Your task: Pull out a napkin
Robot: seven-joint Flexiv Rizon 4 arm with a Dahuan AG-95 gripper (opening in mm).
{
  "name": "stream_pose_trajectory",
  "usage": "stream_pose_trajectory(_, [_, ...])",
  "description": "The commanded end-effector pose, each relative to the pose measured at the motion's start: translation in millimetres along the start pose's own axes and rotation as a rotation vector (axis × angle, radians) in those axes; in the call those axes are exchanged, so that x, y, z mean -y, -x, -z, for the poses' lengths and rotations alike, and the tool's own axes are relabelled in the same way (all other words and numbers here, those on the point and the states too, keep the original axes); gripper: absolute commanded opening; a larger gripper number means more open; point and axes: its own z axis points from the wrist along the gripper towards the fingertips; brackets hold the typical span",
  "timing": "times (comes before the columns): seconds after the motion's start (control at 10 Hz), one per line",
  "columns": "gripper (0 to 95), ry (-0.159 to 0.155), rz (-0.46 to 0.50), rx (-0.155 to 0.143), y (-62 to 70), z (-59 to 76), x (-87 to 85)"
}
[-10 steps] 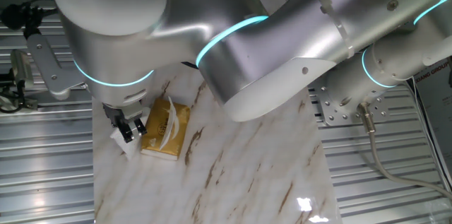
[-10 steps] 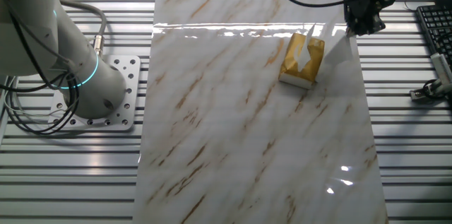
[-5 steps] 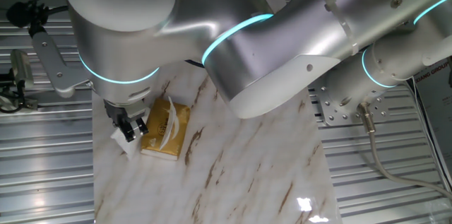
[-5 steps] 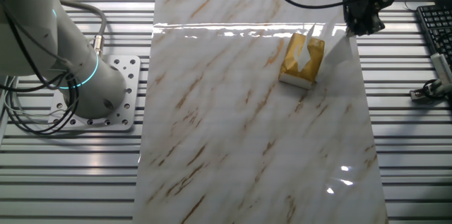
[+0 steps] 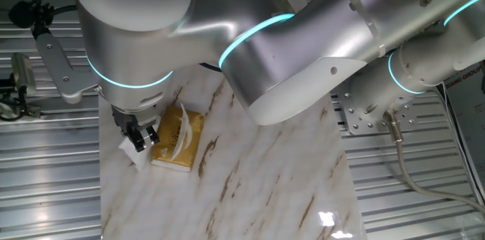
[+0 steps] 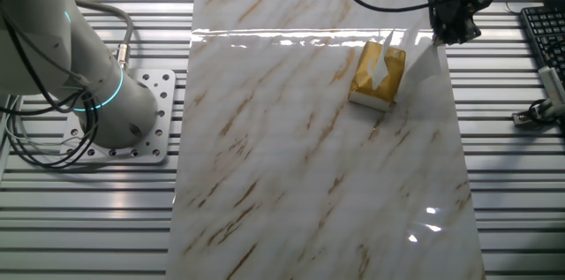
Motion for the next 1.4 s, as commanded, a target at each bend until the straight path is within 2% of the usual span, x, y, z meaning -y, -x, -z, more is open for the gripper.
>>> stream_pose_trajectory(0.1, [0.0, 0.001, 0.002, -0.001, 0.6, -0.1, 0.1])
stream_pose_trajectory(0.6, [0.0, 0.007, -0.003, 0.002, 0.6, -0.1, 0.1])
stream_pose_trajectory(0.7, [57.0, 0.011, -0.001, 0.003, 0.5, -0.2, 0.1])
stream_pose_trajectory(0.9, [95.0, 0.009, -0.002, -0.003, 0.5, -0.4, 0.1])
stream_pose_trajectory(1.4, [95.0, 0.006, 0.005, -0.001, 0.8, -1.2, -2.1])
